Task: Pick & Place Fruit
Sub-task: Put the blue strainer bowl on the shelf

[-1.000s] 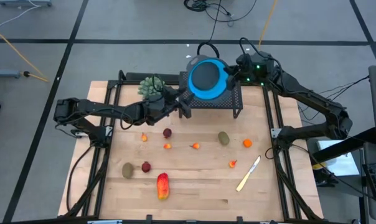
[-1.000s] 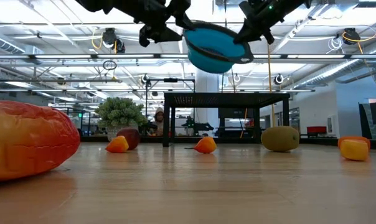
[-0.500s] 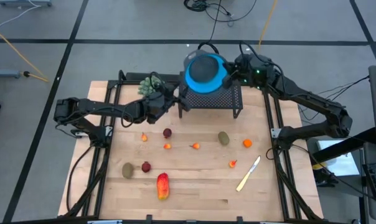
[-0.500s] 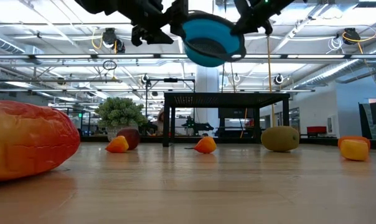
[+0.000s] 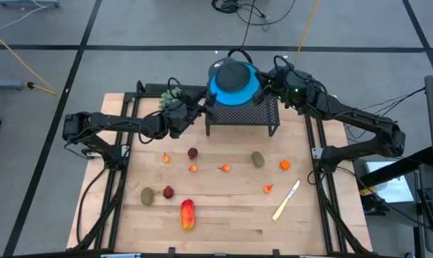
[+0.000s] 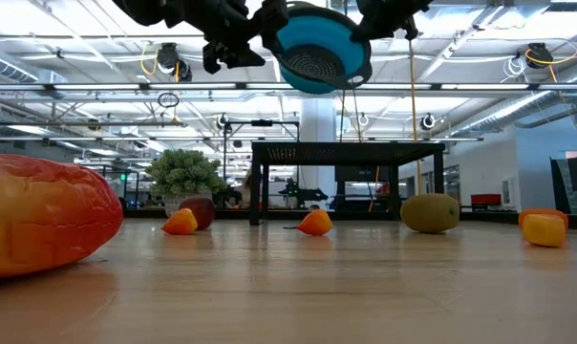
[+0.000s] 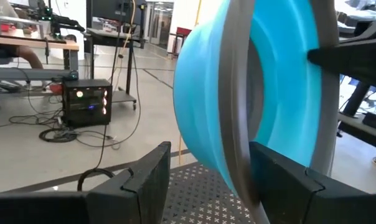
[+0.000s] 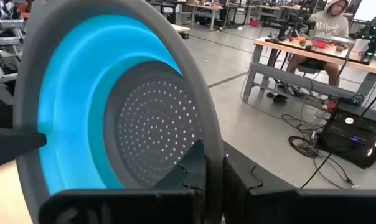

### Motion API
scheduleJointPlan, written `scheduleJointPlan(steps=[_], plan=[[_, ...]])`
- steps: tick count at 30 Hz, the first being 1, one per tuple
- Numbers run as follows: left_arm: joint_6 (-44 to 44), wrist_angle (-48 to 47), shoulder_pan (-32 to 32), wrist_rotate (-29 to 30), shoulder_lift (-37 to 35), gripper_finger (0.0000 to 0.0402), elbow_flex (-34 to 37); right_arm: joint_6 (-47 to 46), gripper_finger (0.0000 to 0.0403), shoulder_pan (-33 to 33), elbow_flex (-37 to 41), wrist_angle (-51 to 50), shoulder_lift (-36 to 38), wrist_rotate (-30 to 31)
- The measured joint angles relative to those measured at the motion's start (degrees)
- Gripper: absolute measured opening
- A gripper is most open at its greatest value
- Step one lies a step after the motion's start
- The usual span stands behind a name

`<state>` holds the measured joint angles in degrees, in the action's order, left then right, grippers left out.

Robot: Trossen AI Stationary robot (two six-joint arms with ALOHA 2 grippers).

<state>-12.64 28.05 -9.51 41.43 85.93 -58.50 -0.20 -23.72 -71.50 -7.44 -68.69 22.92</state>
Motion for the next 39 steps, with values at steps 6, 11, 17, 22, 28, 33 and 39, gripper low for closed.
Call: scheduleJointPlan(steps=[6, 11, 17, 22, 28, 33, 39], plan=[[-0.9, 0.1, -0.2, 0.0, 0.0, 0.0211, 0.0, -0.1, 0.0011, 1.9, 0.0, 0.5, 0.0, 2.8], [-1.4, 0.2, -0.2, 0.0, 0.0, 0.0157, 0.0, -0.2, 0.0011, 3.5, 0.0, 2.0, 0.0, 3.0], [-1.6, 0.2, -0.2, -0.4, 0.0, 0.0047, 0.0, -0.7, 0.0011, 5.2, 0.0, 2.9, -0.8, 3.6], [-4.0, 0.7, -0.4, -1.0, -0.1, 0.0015, 0.0, -0.7, 0.0016, 5.6, -0.1, 2.9, -1.4, 4.6], [-4.0, 0.2, -0.8, -1.4, -0.1, 0.0005, 0.0, -0.5, 0.0070, 5.7, -0.1, 1.8, -1.4, 3.8], [-5.3, -0.8, -1.0, -2.2, 0.0, 0.0005, 0.0, -0.4, 0.0110, 5.2, -0.1, 0.9, -1.4, 3.6], [-10.8, -5.2, -2.5, -2.7, -0.2, 0.0004, 0.0, -0.6, 0.0160, 5.1, 0.0, 0.6, -1.0, 3.7]])
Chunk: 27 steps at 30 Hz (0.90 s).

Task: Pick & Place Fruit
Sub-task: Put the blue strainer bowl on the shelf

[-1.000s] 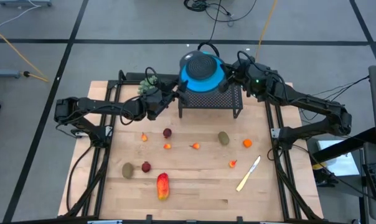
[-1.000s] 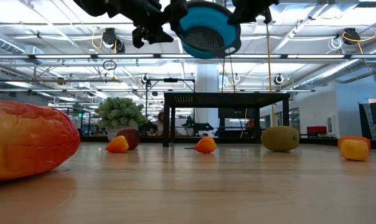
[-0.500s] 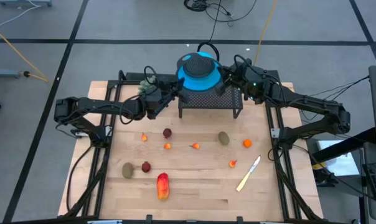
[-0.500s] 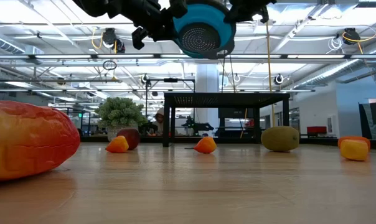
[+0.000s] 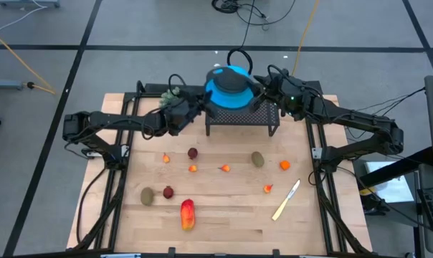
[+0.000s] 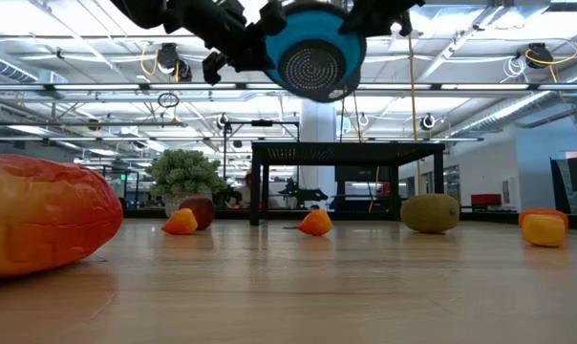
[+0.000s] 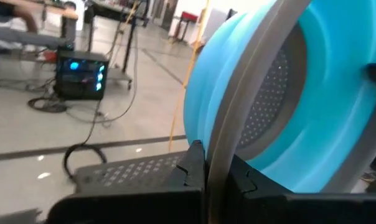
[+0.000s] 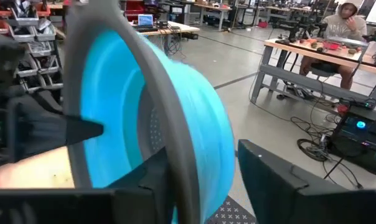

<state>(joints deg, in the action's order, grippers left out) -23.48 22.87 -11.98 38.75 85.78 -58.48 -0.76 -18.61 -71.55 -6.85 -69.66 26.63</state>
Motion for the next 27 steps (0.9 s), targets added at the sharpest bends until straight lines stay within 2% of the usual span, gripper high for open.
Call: scheduleJointPlan(steps=[9, 13, 16, 22, 27], plan=[[-3.1, -3.1, -3.0, -1.2, 0.0, 0.0004, 0.0, 0.0, 0.0220, -0.1, 0.0, -0.3, 1.4, 0.1], [-7.4, -5.2, -4.9, -6.4, 0.0, 0.0003, 0.0, 1.4, 0.0232, -0.1, 0.0, -1.7, 3.0, 0.2], [-11.9, -7.0, -6.8, -13.7, 0.0, 0.0004, 0.0, 4.0, 0.0232, -0.1, 0.0, -3.3, 4.4, 0.2], [-19.9, -11.0, -9.9, -24.7, 0.0, 0.0003, 0.0, 9.4, 0.0197, -0.2, 0.0, -8.9, 7.9, -0.8], [-22.0, -13.2, -11.1, -31.4, 0.0, 0.0003, -0.5, 9.9, 0.0133, -2.5, 0.0, -12.5, 11.1, -10.6]])
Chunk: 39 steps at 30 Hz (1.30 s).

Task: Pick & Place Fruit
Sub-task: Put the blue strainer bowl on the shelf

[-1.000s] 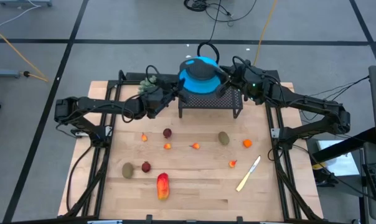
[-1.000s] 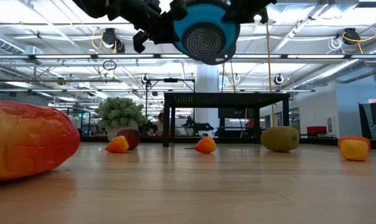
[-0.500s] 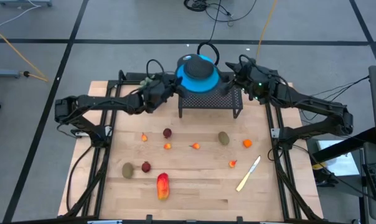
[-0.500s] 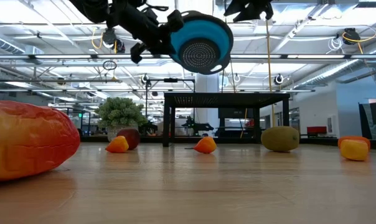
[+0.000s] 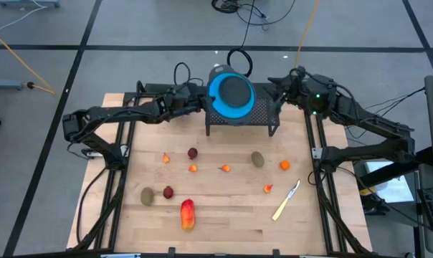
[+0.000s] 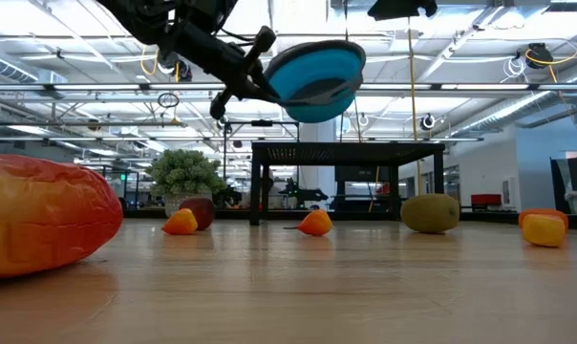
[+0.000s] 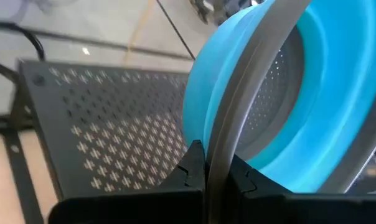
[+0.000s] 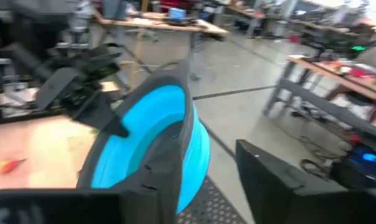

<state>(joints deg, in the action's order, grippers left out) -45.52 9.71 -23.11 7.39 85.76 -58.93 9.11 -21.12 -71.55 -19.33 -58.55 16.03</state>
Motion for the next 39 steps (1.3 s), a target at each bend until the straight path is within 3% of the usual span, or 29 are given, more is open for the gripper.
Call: scheduleJointPlan(steps=[5, 9, 21, 32, 39], plan=[[0.8, -14.2, -0.9, -4.5, 0.0, 0.0003, -6.8, 1.3, 0.0053, -1.7, 1.1, -1.5, 2.5, -9.5], [4.9, -25.0, -1.5, -4.8, 0.0, 0.0003, -13.7, 2.3, 0.0006, -2.0, 4.9, 0.2, 5.1, -12.4], [6.8, -40.0, -9.0, -14.8, 0.0, 0.0003, -23.3, 2.5, 0.0001, -2.1, 18.0, 8.4, 15.6, -19.5], [5.3, -42.6, -15.0, -26.2, 0.2, 0.0003, -24.0, 11.9, 0.0001, -2.1, 24.3, 8.3, 21.4, -28.2], [4.8, -44.8, -16.3, -28.3, 0.2, 0.0002, -24.0, 8.9, 0.0000, -2.1, 27.2, 8.3, 24.7, -28.3]])
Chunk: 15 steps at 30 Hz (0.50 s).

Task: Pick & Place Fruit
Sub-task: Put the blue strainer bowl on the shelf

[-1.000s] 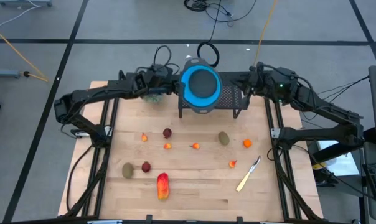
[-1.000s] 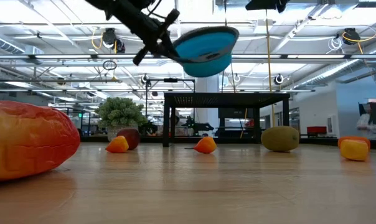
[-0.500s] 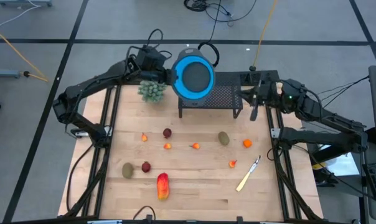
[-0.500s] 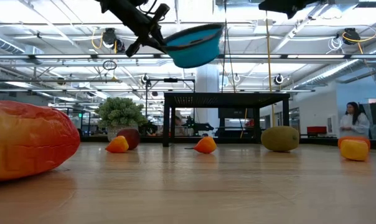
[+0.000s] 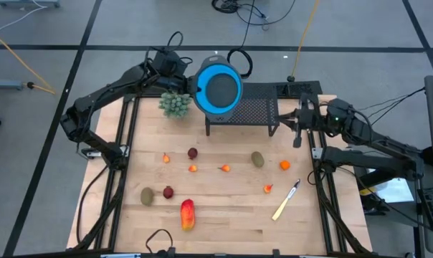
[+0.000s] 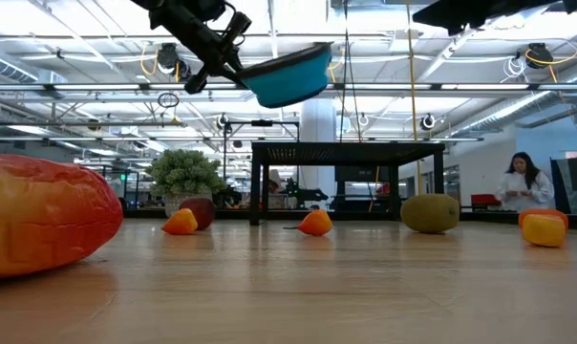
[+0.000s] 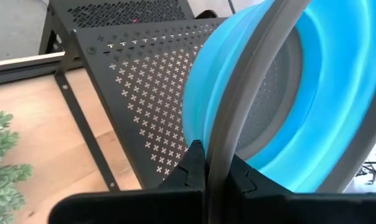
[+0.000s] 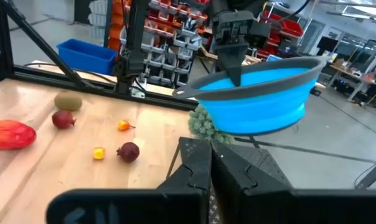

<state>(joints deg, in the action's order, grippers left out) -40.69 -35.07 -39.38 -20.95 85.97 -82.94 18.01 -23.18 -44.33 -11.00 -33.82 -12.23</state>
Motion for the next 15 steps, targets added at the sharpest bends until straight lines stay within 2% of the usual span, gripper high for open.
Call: scheduleJointPlan(steps=[11, 15], plan=[[-2.2, 1.0, 0.0, -0.2, 0.0, 0.0002, -0.1, -3.0, 0.0000, 0.0, 4.2, 0.1, 5.1, 0.0], [-2.5, -0.7, 0.1, -0.2, 1.0, 0.0002, -3.0, -3.8, 0.0000, 0.0, 4.6, 0.1, 5.2, 0.0]])
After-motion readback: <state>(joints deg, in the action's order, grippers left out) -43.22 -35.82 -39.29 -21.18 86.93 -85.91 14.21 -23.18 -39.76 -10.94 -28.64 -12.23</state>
